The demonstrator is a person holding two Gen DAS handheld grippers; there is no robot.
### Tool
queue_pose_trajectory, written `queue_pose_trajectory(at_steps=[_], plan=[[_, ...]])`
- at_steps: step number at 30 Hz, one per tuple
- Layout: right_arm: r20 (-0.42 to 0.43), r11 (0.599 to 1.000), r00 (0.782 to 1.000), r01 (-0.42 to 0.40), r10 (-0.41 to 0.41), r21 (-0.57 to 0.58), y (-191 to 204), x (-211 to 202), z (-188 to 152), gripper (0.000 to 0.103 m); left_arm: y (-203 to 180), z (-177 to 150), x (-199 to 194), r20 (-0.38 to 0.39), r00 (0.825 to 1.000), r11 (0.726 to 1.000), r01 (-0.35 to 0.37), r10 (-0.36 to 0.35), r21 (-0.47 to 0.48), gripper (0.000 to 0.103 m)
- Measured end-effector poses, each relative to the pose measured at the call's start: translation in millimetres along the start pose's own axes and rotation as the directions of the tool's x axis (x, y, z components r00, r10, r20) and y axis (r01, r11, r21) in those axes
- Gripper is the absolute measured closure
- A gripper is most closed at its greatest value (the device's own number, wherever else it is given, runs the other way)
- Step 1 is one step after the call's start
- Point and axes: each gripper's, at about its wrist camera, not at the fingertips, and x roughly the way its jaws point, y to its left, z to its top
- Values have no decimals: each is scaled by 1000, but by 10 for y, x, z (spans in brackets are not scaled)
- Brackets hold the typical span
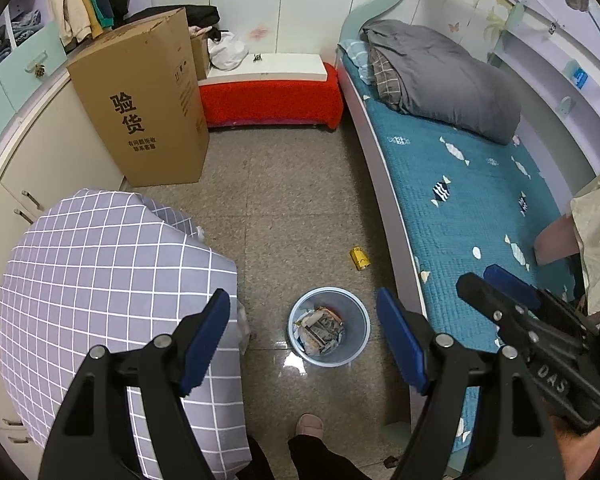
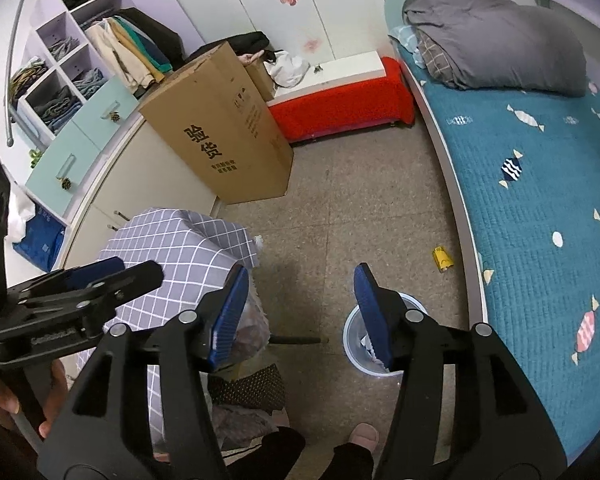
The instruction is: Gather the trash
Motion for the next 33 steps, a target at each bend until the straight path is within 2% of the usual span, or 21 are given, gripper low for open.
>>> queue_pose_trajectory(at_steps=[9,17,24,27,33], plan=[[53,1000,999,4,-3,-13,144,-457,-242,47,-103,-249,-453,82,997,1000,12,-12,0,29],[129,999,991,30,-24,-39,407,-900,-443,46,-89,-500,-999,183,983,999,14,-20,35,29],[207,997,977,54,-41,-57,782,-1326,-793,44,88,-863,-1589,282,959,998,9,-28,66,26],[245,996,968,65,-50,-55,972,-1525,-954,40,203,-1087,-1886,324,946,997,-2,-25,81,23],[351,991,933,113,-79,-78,1386,-1992,-1333,31,407,-1473,-2399,406,913,996,-8,-28,87,19]])
